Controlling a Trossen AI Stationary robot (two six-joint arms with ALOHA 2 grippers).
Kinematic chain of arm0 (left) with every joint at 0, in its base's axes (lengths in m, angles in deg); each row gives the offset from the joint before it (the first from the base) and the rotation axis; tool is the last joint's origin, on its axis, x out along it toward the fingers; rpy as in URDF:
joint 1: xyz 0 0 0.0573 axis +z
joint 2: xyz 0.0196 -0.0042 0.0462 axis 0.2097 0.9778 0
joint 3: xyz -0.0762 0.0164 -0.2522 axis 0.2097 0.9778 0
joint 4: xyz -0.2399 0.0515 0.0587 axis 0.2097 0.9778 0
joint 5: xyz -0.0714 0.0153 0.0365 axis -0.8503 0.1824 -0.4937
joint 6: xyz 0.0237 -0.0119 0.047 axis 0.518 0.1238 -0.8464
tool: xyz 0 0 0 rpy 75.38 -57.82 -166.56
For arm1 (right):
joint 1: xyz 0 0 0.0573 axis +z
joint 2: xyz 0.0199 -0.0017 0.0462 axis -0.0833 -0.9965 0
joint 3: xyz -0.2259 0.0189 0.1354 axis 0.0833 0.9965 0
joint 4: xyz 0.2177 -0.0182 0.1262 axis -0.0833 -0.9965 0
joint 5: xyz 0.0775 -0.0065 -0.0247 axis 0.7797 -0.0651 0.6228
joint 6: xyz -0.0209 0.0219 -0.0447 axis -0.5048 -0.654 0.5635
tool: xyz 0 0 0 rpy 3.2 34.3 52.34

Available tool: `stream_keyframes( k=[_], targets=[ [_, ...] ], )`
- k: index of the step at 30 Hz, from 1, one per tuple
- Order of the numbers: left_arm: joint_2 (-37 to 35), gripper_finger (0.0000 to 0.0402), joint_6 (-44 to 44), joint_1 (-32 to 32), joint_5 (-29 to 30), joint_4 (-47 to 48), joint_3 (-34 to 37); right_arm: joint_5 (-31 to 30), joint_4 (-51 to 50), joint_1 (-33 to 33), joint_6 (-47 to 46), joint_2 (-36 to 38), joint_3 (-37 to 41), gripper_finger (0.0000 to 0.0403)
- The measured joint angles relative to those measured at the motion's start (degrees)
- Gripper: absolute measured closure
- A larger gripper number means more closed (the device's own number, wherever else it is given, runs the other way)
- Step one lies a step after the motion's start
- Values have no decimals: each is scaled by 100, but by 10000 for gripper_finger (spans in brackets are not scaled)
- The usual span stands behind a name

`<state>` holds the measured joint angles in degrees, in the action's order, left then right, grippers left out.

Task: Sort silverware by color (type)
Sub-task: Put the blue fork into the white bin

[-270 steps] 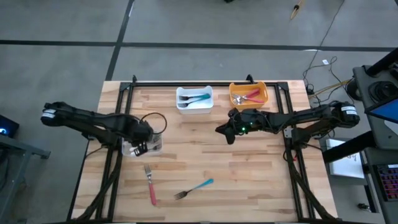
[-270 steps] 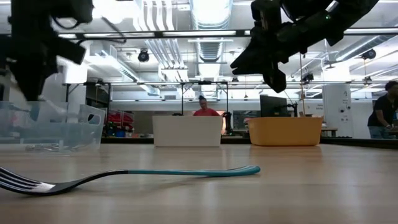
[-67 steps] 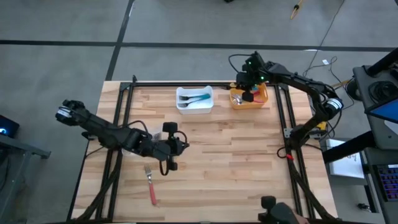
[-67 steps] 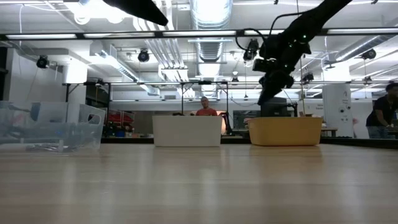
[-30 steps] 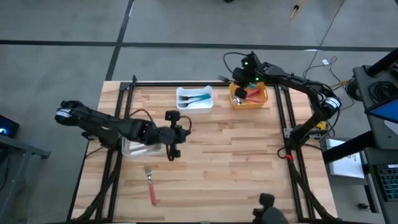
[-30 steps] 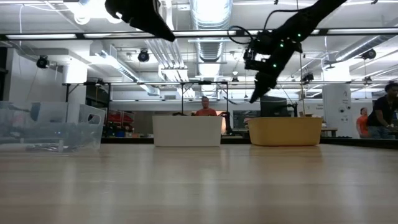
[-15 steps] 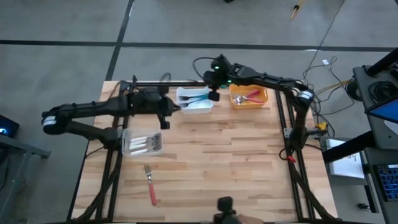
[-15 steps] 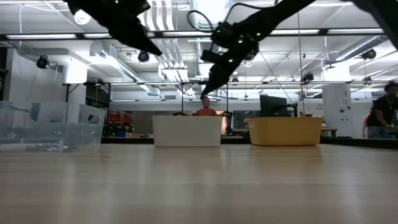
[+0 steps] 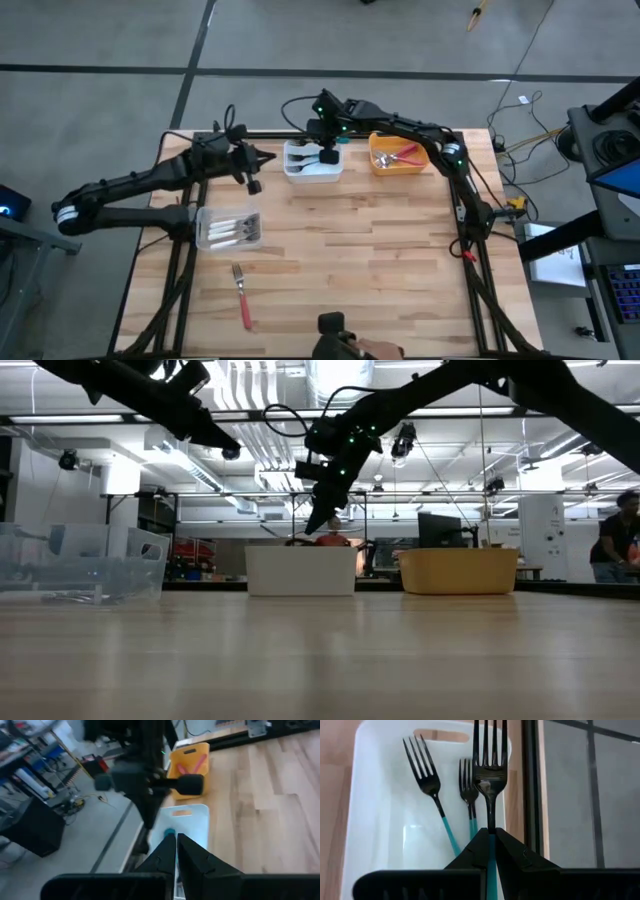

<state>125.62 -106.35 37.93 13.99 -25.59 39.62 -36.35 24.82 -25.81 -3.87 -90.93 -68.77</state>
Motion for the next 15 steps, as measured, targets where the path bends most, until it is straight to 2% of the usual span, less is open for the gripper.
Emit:
stream_keyframes(
  k=[9,15],
  targets=[
    [122,402,-715,469,9,-663,-40,15,-238,79,54,-103,-108,392],
    [324,402,-1273,826,18,-1232,-130,46,65,209,-16,-293,-101,392]
  ],
)
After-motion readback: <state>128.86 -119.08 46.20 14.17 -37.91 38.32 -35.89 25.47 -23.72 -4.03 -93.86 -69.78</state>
